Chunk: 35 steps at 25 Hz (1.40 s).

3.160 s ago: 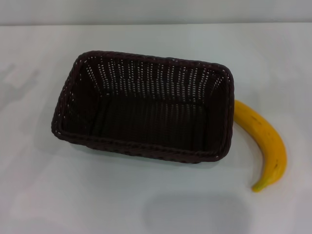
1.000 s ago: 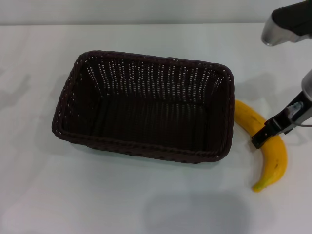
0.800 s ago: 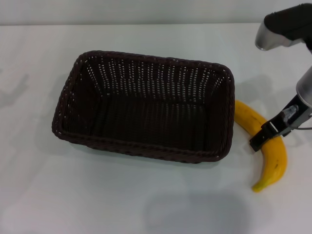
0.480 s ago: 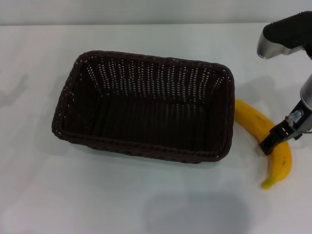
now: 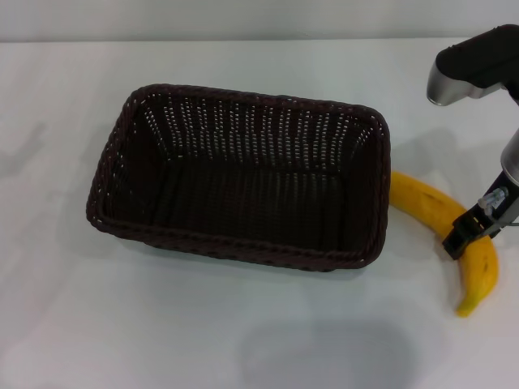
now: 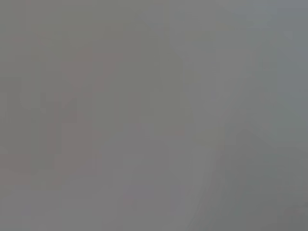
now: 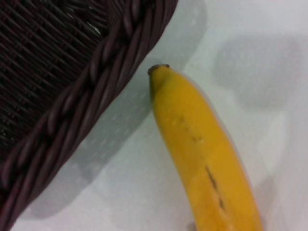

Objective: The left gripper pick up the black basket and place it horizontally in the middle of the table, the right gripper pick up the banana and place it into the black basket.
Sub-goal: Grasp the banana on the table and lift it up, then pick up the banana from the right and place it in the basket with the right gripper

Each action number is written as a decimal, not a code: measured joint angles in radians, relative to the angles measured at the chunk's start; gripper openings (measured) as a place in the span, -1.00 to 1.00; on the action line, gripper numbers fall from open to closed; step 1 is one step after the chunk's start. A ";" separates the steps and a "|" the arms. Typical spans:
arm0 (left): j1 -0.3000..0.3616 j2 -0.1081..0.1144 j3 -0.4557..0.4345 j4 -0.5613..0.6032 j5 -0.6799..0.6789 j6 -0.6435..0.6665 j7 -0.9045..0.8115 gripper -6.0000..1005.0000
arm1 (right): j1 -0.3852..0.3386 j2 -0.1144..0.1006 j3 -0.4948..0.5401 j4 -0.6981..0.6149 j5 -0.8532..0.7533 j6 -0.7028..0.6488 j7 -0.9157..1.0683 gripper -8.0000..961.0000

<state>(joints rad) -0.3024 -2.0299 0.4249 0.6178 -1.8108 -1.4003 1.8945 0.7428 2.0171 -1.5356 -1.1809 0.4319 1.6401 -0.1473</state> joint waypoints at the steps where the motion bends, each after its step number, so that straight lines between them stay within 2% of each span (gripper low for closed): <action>1: 0.000 0.000 0.000 0.000 0.000 0.000 0.000 0.78 | 0.000 0.000 -0.002 0.000 -0.001 -0.001 -0.002 0.54; 4: 0.001 0.000 0.000 0.000 0.000 0.000 0.000 0.78 | 0.000 -0.001 -0.005 -0.001 -0.017 -0.006 -0.011 0.31; 12: 0.004 -0.004 -0.019 0.002 -0.001 0.000 0.000 0.78 | -0.013 -0.008 0.072 -0.007 -0.042 -0.025 -0.077 0.03; 15: 0.005 -0.005 -0.021 0.006 -0.001 0.000 -0.004 0.78 | -0.020 -0.009 0.152 -0.019 -0.090 -0.029 -0.120 0.03; 23: 0.015 -0.003 -0.022 0.008 -0.009 -0.001 -0.007 0.78 | -0.019 -0.019 0.490 -0.084 -0.151 -0.093 -0.335 0.03; 27: 0.016 -0.002 -0.022 0.008 -0.011 -0.002 -0.007 0.78 | -0.016 -0.018 0.539 -0.131 -0.132 -0.112 -0.383 0.03; 30: 0.015 -0.002 -0.022 0.008 -0.011 -0.002 -0.008 0.78 | -0.014 -0.012 0.540 -0.197 -0.087 -0.122 -0.409 0.03; 35: 0.010 -0.005 -0.021 0.008 -0.011 0.000 -0.008 0.78 | -0.009 -0.008 0.497 -0.316 0.099 -0.123 -0.448 0.03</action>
<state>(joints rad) -0.2926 -2.0351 0.4034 0.6259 -1.8218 -1.4007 1.8868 0.7337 2.0093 -1.0390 -1.4972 0.5310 1.5175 -0.5948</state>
